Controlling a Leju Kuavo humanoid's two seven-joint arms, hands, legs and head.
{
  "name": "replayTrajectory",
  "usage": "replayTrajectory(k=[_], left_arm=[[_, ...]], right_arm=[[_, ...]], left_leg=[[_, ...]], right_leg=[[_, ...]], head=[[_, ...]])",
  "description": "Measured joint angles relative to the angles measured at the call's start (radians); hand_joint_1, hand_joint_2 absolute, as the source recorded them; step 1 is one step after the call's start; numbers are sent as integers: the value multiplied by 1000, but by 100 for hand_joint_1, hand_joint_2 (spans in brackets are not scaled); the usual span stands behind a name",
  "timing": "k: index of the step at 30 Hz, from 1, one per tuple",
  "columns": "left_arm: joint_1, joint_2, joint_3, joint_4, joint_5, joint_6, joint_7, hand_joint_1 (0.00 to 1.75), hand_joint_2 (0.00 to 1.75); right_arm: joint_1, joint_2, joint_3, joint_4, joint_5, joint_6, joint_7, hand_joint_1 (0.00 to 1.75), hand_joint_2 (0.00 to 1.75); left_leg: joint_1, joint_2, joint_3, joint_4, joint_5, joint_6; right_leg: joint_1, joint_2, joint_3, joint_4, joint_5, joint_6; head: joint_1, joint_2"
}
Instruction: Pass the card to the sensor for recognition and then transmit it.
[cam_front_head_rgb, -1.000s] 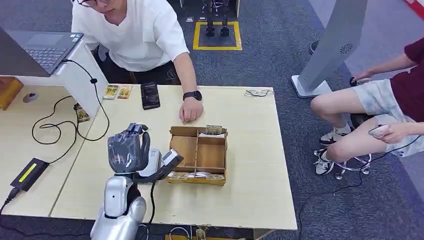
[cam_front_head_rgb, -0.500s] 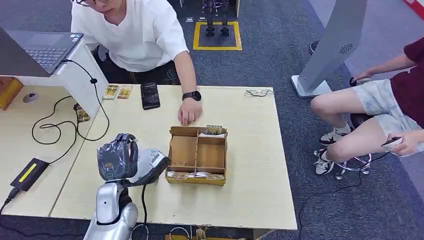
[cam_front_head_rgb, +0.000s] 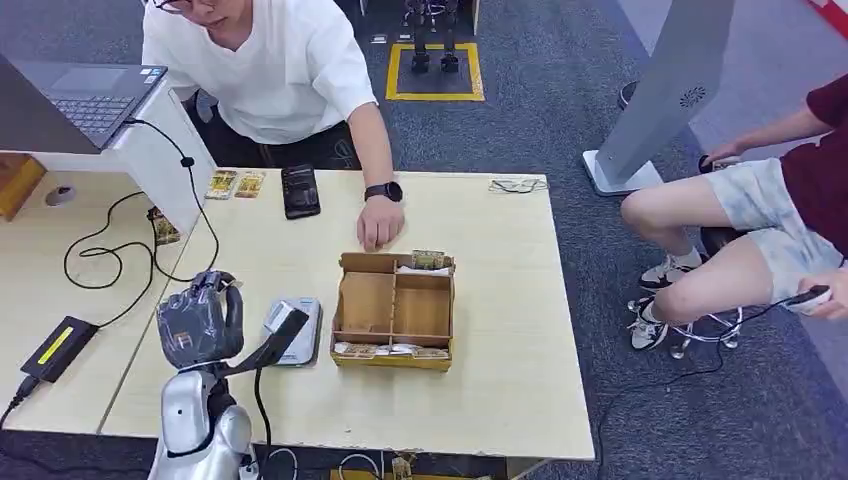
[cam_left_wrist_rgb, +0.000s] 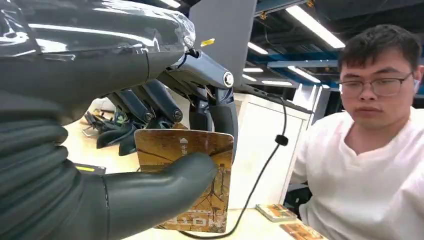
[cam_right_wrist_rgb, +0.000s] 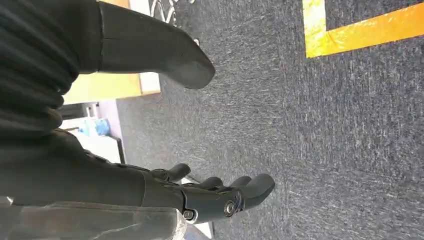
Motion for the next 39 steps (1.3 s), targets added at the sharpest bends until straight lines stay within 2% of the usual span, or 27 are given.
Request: replayTrajectory(k=[16, 28, 39], left_arm=[[25, 0, 55, -47, 16, 6, -8, 175, 175], [69, -15, 150, -63, 5, 3, -27, 175, 175], [72, -25, 164, -33, -48, -50, -3, 175, 175]], right_arm=[[0, 2, 0, -8, 0, 6, 0, 0, 175], [0, 13, -1, -25, -17, 19, 3, 0, 175], [0, 20, -2, -34, -19, 19, 3, 0, 175]], left_leg=[[0, 0, 0, 0, 0, 0], [0, 0, 0, 0, 0, 0], [0, 0, 0, 0, 0, 0]], right_leg=[[0, 0, 0, 0, 0, 0], [0, 0, 0, 0, 0, 0], [0, 0, 0, 0, 0, 0]], head=[[0, 0], [0, 0], [0, 0]])
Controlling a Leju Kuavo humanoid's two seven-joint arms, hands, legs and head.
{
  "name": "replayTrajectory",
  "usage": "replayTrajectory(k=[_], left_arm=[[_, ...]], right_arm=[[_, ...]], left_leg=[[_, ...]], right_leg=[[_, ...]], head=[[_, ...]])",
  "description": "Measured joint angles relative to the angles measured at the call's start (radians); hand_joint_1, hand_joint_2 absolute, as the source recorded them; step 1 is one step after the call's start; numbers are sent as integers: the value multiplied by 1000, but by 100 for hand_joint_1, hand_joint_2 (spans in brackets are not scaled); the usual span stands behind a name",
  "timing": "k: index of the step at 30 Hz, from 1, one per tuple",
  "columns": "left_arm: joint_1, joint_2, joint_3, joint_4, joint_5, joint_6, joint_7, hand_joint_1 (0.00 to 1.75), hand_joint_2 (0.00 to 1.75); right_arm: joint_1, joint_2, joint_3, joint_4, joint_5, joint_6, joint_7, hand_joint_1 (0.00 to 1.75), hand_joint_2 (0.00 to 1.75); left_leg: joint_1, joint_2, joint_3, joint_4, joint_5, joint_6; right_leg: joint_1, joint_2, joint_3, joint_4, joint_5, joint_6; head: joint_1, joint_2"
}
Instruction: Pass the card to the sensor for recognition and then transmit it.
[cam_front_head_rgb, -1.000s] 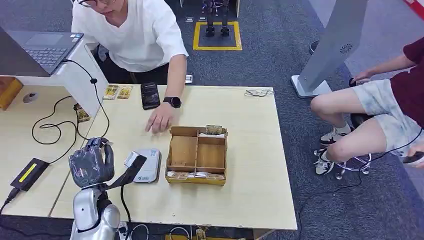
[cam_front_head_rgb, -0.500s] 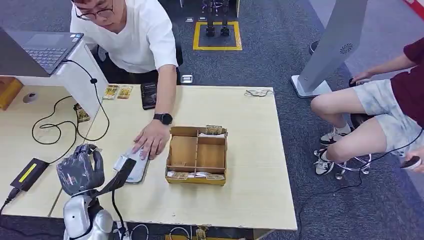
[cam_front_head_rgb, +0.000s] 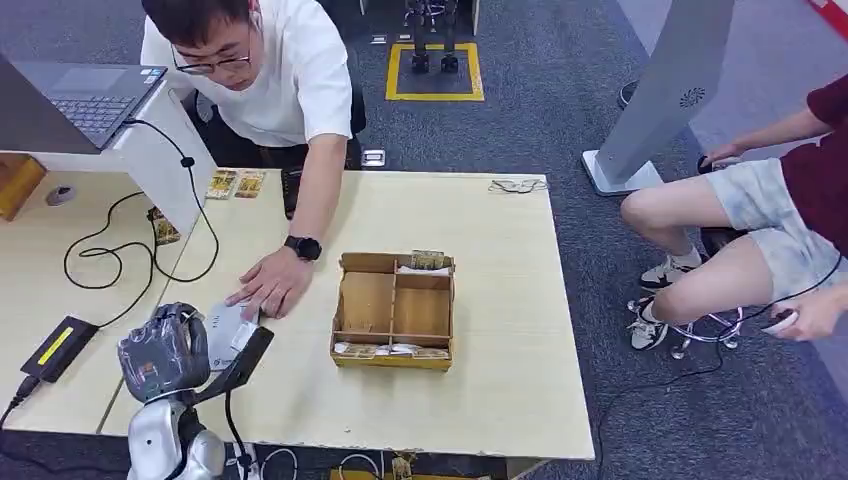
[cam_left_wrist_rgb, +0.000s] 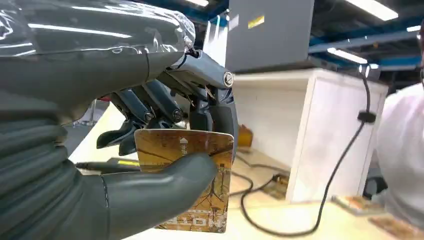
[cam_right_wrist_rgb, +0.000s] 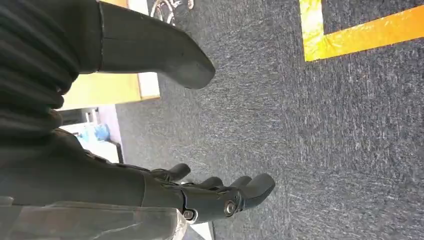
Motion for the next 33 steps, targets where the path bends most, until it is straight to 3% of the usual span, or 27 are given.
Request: replayTrajectory(k=[8, 20, 33], left_arm=[[-3, -1, 0, 90, -7, -46, 22, 175, 175], [-53, 27, -66, 289, -9, -91, 143, 175, 175], [-93, 58, -87, 382, -9, -99, 143, 175, 175]], right_arm=[[0, 8, 0, -20, 0, 10, 0, 0, 175], [0, 18, 0, -40, 3, 19, 1, 0, 175], [0, 24, 0, -58, 5, 21, 4, 0, 175]], left_leg=[[0, 0, 0, 0, 0, 0], [0, 0, 4, 0, 0, 0], [0, -1, 17, -1, -2, 0]], right_leg=[[0, 0, 0, 0, 0, 0], [0, -1, 4, 0, 0, 0], [0, -2, 17, 0, -3, 0]], head=[[0, 0], [0, 0], [0, 0]])
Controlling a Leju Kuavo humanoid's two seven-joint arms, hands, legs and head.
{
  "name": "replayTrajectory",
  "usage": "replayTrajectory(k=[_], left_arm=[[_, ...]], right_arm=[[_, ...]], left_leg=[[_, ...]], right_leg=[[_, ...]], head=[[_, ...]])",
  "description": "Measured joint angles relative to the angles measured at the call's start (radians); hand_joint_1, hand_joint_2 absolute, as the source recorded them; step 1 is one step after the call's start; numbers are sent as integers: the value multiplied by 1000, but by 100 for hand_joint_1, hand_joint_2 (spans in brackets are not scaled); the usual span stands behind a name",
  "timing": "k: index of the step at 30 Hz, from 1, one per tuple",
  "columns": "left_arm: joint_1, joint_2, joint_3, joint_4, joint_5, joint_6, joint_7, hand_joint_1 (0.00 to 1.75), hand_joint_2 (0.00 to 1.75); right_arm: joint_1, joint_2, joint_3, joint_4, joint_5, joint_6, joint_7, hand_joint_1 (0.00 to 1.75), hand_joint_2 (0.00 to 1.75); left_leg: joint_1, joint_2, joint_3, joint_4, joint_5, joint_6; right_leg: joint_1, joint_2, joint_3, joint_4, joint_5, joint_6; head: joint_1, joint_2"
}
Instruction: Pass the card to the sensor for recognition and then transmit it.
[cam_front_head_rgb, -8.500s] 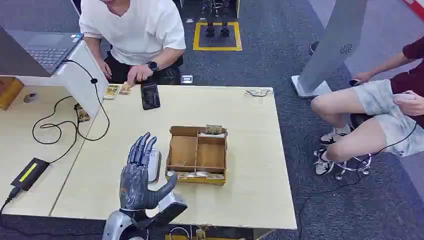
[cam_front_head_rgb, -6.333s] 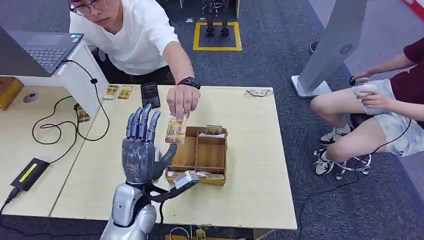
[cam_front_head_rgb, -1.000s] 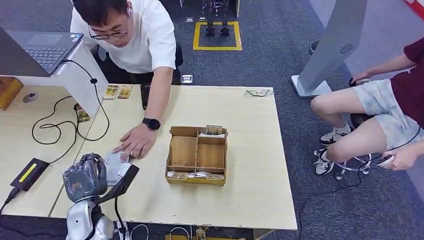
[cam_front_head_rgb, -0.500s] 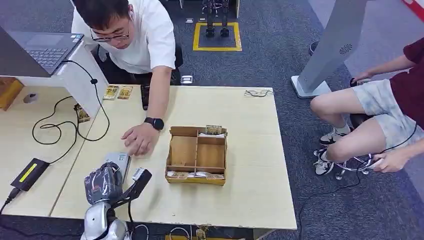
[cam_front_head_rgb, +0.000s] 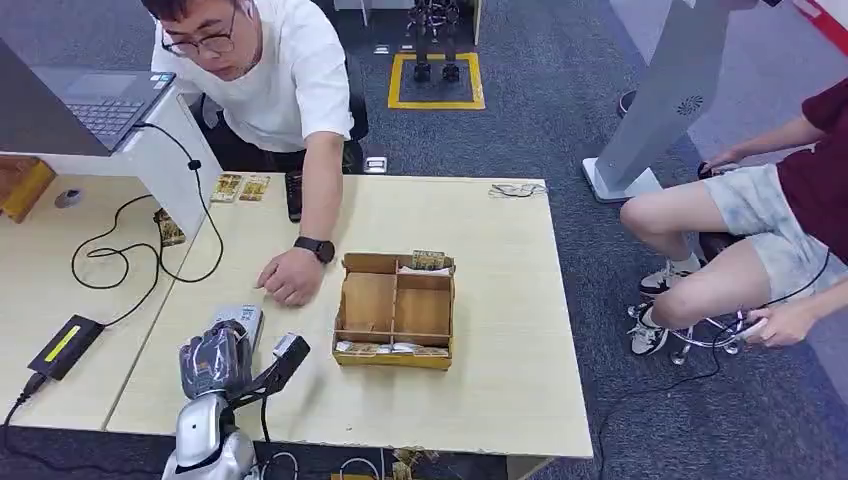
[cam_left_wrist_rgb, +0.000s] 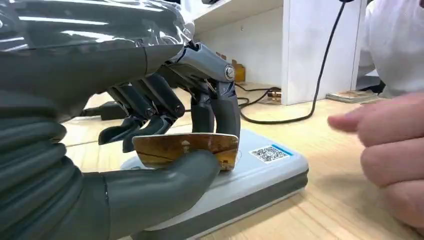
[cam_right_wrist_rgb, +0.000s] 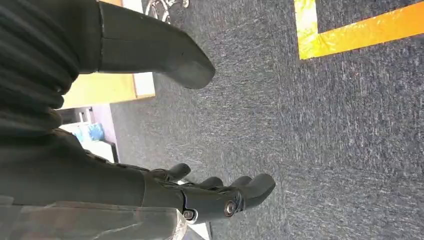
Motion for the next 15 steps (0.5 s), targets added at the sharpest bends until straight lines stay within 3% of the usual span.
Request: replayTrajectory(k=[15], left_arm=[[-8, 5, -6, 14, 0, -1, 0, 175, 175]], right_arm=[[0, 0, 0, 0, 3, 1, 0, 0, 175]], left_leg=[[0, -2, 3, 0, 0, 0]], right_leg=[[0, -2, 4, 0, 0, 0]], head=[[0, 0]])
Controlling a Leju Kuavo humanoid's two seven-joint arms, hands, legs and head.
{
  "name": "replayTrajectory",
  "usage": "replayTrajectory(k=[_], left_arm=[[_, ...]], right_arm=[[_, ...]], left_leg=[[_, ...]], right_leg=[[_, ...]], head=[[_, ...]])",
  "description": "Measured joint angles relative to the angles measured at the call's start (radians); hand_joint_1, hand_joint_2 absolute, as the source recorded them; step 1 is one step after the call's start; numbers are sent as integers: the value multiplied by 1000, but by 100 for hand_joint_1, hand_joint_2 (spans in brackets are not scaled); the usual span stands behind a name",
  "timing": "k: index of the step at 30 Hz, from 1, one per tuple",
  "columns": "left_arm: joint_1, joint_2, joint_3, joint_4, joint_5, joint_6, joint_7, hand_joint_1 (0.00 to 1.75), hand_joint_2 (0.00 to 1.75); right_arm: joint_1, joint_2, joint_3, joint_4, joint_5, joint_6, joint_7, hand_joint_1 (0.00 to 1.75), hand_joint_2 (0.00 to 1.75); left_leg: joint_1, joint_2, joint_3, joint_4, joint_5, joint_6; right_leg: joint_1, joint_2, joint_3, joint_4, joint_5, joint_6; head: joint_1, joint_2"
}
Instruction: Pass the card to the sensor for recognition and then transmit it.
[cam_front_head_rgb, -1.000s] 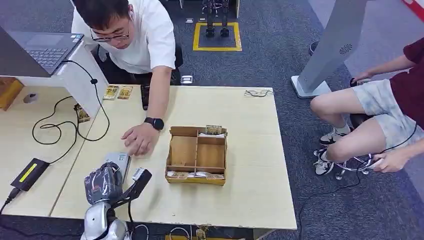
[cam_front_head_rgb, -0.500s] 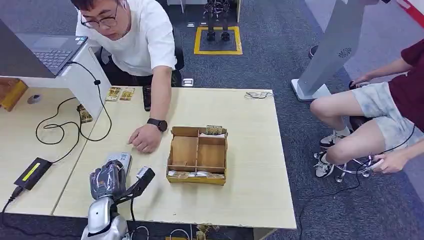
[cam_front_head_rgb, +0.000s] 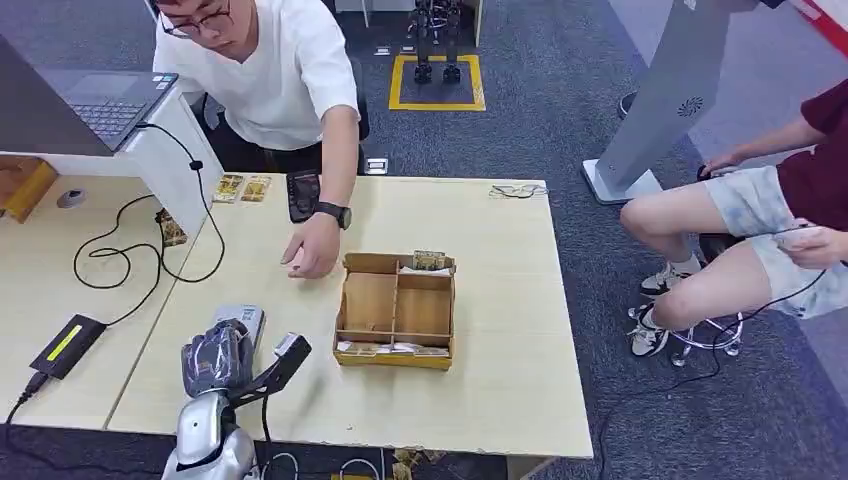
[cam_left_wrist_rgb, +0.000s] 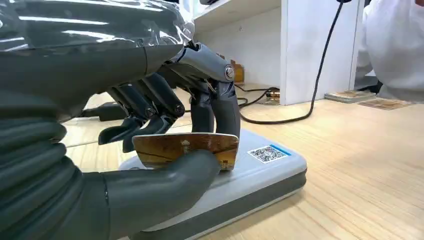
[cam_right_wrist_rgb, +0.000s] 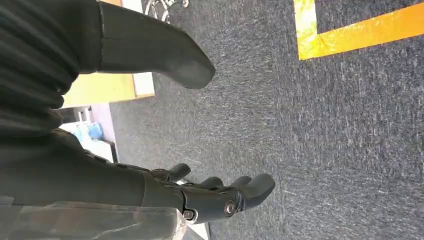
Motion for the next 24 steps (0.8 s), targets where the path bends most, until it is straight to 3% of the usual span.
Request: replayTrajectory(k=[3, 7, 10, 13, 14, 19, 24], left_arm=[[0, 1, 1, 1, 0, 3, -24, 175, 175], [9, -14, 23, -21, 8, 60, -125, 175, 175], [32, -40, 25, -93, 71, 106, -226, 175, 175], [40, -66, 9, -209, 164, 98, -297, 175, 175], [40, -75, -7, -263, 182, 86, -308, 175, 175], [-2, -92, -121, -453, 203, 24, -323, 175, 175], [-85, -105, -235, -507, 182, -8, -304, 175, 175]], right_arm=[[0, 0, 0, 2, 2, -3, 0, 0, 175], [1, 0, 0, 3, 2, -5, -3, 0, 175], [2, 2, 0, 0, 13, -3, -3, 0, 175], [2, 8, 0, -5, 14, 0, -3, 0, 175], [3, 10, 0, -6, 17, 0, -3, 0, 0], [2, 10, 0, -5, 20, 0, -8, 0, 0], [-1, 6, 1, 12, 30, -2, -30, 0, 0]], left_leg=[[0, 0, 0, 0, 0, 0], [0, 0, 0, 0, 0, 0], [0, 0, -4, 0, 1, 0], [0, 1, -8, 1, 2, 0], [0, 1, -10, 1, 3, 0], [0, 1, -15, 1, 3, 0], [0, 1, -17, 1, 3, 0]], right_leg=[[0, 0, 0, 0, 0, 0], [0, 0, 0, 0, 0, 0], [0, 0, -4, 0, 1, -1], [0, 2, -10, 0, 4, 0], [0, 2, -12, 0, 4, 0], [0, 2, -16, 0, 4, 0], [0, 2, -17, 0, 4, 0]], head=[[0, 0], [0, 0], [0, 0], [0, 0], [0, 0], [0, 0], [0, 0]])
